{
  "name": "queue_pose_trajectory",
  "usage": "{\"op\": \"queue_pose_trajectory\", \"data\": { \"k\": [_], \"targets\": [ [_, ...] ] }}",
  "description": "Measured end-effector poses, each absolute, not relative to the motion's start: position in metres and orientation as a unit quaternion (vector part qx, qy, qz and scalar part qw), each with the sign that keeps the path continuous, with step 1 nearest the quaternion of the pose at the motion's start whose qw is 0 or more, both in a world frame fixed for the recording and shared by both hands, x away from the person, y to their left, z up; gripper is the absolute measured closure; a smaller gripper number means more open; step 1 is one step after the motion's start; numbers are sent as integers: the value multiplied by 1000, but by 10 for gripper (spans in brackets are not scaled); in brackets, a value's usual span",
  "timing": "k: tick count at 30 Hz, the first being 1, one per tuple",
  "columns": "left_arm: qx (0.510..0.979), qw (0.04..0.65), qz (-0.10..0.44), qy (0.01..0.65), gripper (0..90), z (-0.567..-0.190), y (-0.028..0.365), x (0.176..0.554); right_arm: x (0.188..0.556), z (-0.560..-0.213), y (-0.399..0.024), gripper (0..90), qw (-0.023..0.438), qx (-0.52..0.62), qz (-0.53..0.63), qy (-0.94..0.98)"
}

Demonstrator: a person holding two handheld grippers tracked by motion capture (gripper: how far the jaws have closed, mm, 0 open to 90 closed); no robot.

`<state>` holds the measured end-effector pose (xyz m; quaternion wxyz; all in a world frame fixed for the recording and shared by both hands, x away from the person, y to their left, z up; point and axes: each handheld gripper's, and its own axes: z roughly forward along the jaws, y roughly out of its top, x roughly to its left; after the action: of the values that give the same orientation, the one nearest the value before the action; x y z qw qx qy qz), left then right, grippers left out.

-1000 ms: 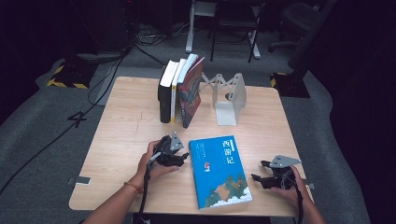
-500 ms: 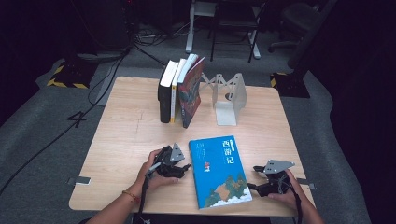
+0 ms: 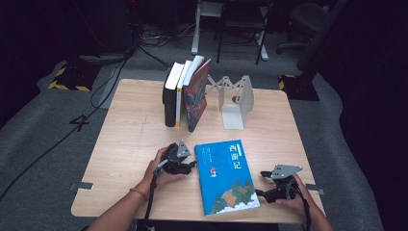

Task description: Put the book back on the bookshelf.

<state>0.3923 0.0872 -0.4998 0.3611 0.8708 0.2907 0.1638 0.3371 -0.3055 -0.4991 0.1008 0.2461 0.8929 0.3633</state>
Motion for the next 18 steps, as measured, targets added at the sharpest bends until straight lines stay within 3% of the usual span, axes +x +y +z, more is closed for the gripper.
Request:
{"op": "queue_pose_trajectory", "data": {
  "k": [11,18],
  "targets": [
    [857,394,163,289,453,-485,79,415,327,-496,-283,224,104,214,349,906],
    [861,379,158,298,387,-488,82,419,325,-497,-277,198,99,216,352,905]
  ]
}}
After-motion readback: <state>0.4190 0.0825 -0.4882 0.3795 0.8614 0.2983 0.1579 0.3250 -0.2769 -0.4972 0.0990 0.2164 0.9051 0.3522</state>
